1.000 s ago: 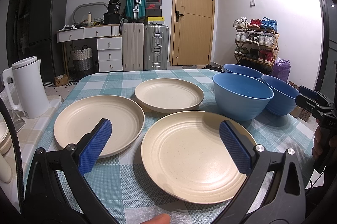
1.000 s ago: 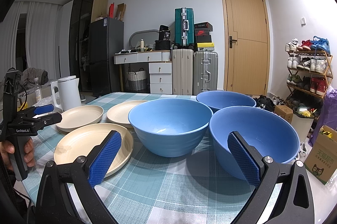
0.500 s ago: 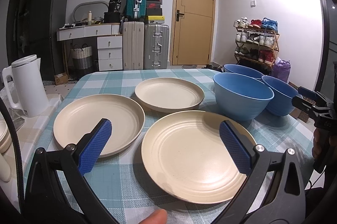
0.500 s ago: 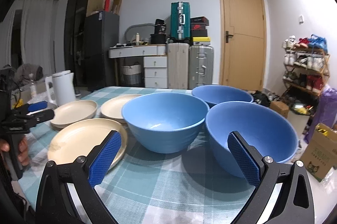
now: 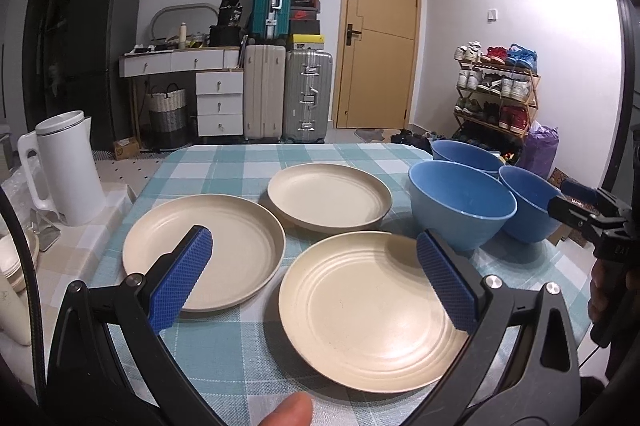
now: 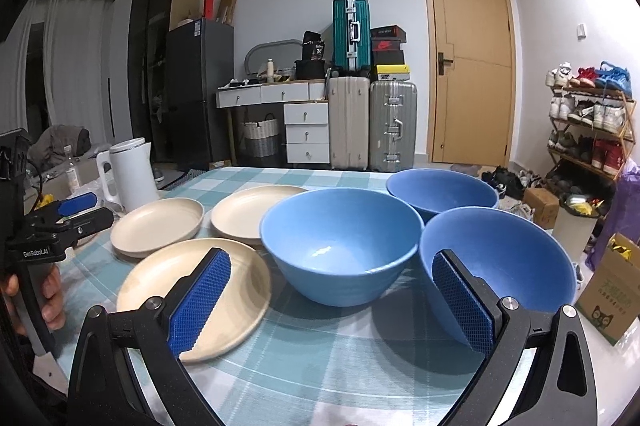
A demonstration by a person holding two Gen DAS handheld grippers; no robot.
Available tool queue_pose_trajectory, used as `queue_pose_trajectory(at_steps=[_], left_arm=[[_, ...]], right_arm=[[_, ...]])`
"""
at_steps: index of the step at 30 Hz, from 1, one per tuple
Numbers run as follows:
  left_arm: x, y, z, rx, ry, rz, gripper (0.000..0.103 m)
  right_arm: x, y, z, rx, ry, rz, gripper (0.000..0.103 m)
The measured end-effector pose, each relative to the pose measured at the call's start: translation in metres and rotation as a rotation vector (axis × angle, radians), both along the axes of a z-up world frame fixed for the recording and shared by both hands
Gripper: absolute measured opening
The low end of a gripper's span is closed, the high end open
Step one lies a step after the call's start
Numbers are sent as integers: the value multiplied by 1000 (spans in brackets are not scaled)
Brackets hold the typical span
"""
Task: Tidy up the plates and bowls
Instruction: 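Move the right gripper toward the nearest cream plate's rim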
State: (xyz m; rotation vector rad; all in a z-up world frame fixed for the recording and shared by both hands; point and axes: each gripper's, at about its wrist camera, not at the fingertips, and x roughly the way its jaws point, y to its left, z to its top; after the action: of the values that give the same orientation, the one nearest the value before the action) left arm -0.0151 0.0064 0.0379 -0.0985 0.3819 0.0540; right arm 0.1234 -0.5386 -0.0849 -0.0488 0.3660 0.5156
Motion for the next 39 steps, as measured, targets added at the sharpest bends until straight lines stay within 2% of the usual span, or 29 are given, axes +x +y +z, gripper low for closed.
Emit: queue_pose_trajectory(at_steps=[9, 18, 23, 27, 35, 39], left_arm=[[-7, 14, 23, -52, 30, 20, 102], [-3, 37, 28, -68, 88, 77, 102], [5, 56, 25, -59, 123, 134, 102], [13, 68, 22, -16, 167, 173, 102], [29, 94, 12, -52, 228, 188, 102], [40, 107, 6, -64, 233, 215, 102]], right_arm=[[9, 28, 17, -5, 36, 36, 103], [21, 66, 22, -17, 77, 117, 103], [29, 92, 29, -21, 79, 158, 103], [36, 114, 31, -36, 86, 190, 103], [50, 161, 32, -75, 91, 239, 103], [56, 177, 31, -90, 104, 259, 103]])
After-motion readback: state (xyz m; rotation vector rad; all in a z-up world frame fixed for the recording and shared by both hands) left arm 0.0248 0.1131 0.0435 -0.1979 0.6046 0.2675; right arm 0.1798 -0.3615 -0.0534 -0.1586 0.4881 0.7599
